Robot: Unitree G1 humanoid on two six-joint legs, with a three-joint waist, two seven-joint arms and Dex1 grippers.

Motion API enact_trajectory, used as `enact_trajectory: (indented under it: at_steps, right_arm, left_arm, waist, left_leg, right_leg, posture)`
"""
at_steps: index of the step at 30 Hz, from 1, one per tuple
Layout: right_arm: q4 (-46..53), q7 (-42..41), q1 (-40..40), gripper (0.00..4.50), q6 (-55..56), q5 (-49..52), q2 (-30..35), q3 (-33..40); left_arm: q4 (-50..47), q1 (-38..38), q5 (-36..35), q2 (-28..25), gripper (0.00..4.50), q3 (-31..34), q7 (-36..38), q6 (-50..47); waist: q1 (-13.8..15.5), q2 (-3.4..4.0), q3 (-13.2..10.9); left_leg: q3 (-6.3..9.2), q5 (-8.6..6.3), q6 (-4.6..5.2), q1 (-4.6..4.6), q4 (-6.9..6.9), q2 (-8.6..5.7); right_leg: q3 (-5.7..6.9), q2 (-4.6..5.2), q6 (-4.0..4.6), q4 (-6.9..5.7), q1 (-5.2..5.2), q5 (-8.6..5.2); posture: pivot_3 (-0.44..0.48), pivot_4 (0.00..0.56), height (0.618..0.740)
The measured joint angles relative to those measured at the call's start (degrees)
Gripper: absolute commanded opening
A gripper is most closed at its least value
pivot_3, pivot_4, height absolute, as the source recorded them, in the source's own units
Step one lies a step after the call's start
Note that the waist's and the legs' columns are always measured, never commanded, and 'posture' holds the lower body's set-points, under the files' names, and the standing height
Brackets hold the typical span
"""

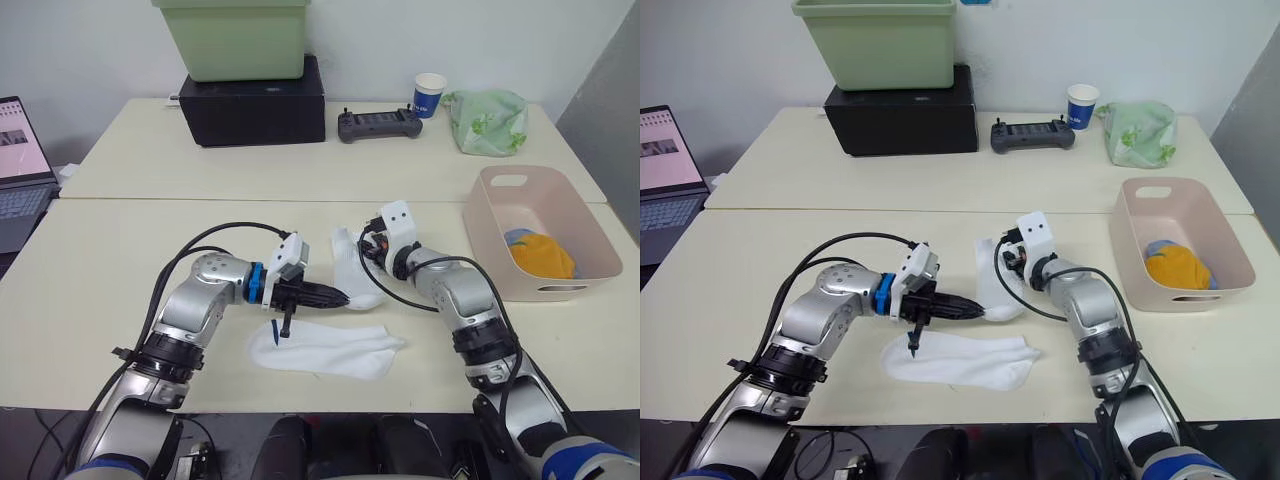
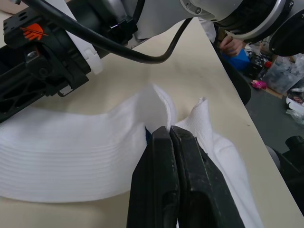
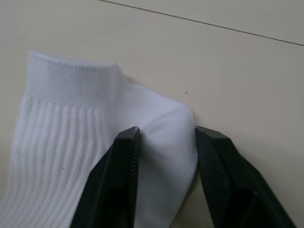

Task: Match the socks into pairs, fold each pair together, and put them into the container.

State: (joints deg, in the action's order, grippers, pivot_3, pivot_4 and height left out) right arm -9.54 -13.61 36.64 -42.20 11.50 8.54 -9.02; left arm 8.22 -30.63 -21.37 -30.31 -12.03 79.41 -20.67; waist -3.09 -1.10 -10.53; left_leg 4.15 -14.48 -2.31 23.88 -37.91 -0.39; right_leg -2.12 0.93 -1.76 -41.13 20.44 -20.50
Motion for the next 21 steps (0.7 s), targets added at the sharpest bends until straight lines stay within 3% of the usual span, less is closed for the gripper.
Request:
enact_trajectory:
  at_steps: [2, 3, 9, 13, 18, 21]
  right_arm:
    - [2.62, 0.36, -1.39, 0.18, -0.02, -0.12, 0.02, 0.9]
    - [3.86, 0.8, -2.04, 0.06, -0.14, -0.12, 0.1, 1.47]
    - [16.36, 6.66, -7.62, 0.06, -3.59, -0.2, -1.4, 6.82]
    - [25.89, 12.5, -13.92, 0.06, -6.37, -1.44, -5.66, 7.72]
    - [29.07, 17.64, -19.69, 0.06, -6.95, -3.64, -11.32, 6.05]
    - [29.06, 19.27, -20.19, 0.76, -6.74, -3.81, -13.56, 6.17]
  left_arm:
    - [2.1, -0.57, -0.06, -0.36, 0.0, 1.33, 0.06, 0.82]
    - [3.13, -1.09, -0.07, -0.62, 0.0, 1.88, 0.14, 1.26]
    - [12.09, -5.74, 1.15, -0.79, 0.0, 3.5, 2.73, 8.38]
    - [22.93, -9.72, 4.2, 1.33, 0.0, 3.26, 4.82, 16.58]
    - [38.83, -16.81, 10.26, 3.66, 0.0, 2.26, 4.7, 25.95]
    - [43.52, -18.51, 11.59, 4.41, 0.6, 2.36, 3.88, 28.46]
  waist:
    - [0.04, 0.0, 0.0]
    - [0.07, 0.0, 0.0]
    - [0.23, 0.0, 0.0]
    - [0.27, 0.0, 0.0]
    - [0.08, 0.0, 0.0]
    - [-0.18, 0.0, 0.0]
  left_leg:
    - [0.02, 0.0, 0.0, 0.01, 0.0, 0.0]
    - [0.02, 0.0, 0.0, 0.01, 0.0, 0.0]
    - [0.0, 0.0, 0.0, 0.02, 0.01, -0.01]
    - [0.01, 0.0, 0.0, 0.03, 0.02, -0.01]
    - [-0.03, 0.0, 0.01, 0.04, 0.02, -0.03]
    - [-0.02, 0.0, 0.01, 0.05, 0.03, -0.02]
  right_leg:
    - [0.02, 0.0, 0.0, 0.0, 0.0, 0.0]
    - [0.03, 0.0, 0.0, 0.01, 0.0, 0.0]
    - [0.01, 0.01, 0.0, 0.01, 0.0, 0.0]
    - [0.02, -0.01, 0.0, -0.02, 0.04, 0.0]
    - [-0.04, -0.01, -0.01, -0.05, 0.09, 0.0]
    - [-0.05, -0.02, 0.0, -0.05, 0.12, 0.0]
  posture:
    - [0.0, 0.15, 0.72]
    - [0.0, 0.15, 0.72]
    - [0.0, 0.15, 0.72]
    - [0.0, 0.15, 0.72]
    - [0.0, 0.15, 0.72]
    - [0.0, 0.15, 0.72]
